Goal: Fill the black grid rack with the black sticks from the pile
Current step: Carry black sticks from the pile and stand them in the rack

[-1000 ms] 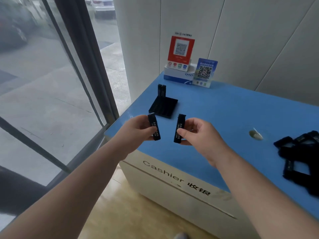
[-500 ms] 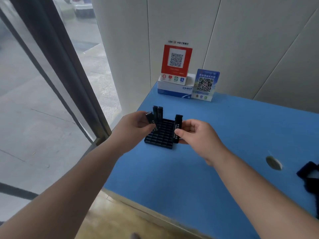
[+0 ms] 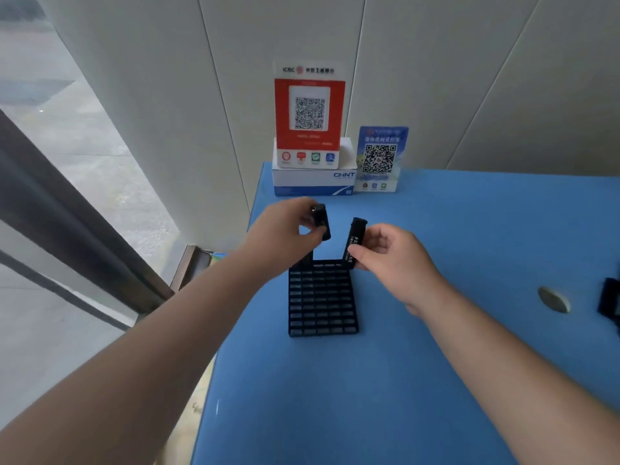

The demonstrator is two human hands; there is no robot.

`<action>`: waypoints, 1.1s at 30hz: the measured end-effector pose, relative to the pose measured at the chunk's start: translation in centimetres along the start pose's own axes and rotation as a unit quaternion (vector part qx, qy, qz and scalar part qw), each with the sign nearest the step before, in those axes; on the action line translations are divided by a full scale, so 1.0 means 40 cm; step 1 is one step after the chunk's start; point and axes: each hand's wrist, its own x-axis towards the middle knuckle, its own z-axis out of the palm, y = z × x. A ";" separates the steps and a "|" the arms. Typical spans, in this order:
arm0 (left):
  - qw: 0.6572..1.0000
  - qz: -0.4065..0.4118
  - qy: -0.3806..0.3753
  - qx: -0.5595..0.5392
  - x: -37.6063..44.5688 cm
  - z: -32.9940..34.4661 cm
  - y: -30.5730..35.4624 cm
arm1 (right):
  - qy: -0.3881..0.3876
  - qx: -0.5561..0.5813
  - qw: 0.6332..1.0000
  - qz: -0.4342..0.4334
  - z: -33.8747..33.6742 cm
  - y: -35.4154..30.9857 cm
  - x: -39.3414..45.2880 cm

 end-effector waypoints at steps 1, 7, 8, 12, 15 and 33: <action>1.000 0.002 -0.025 0.015 0.013 0.009 -0.014 | 0.005 0.000 1.000 0.003 0.004 0.003 0.005; 0.988 -0.014 -0.122 0.088 0.044 0.049 -0.066 | 0.023 -0.027 0.999 0.006 0.016 0.028 0.035; 0.987 -0.014 -0.128 0.093 0.045 0.053 -0.071 | 0.024 -0.027 0.999 0.007 0.017 0.033 0.038; 0.987 -0.017 -0.132 0.094 0.050 0.060 -0.081 | 0.026 -0.029 0.999 0.005 0.023 0.047 0.053; 0.985 -0.014 -0.142 0.093 0.049 0.058 -0.077 | 0.025 -0.041 0.999 -0.001 0.027 0.053 0.062; 0.972 -0.006 -0.175 0.154 0.052 0.057 -0.075 | -0.057 -0.133 0.989 -0.041 0.052 0.064 0.088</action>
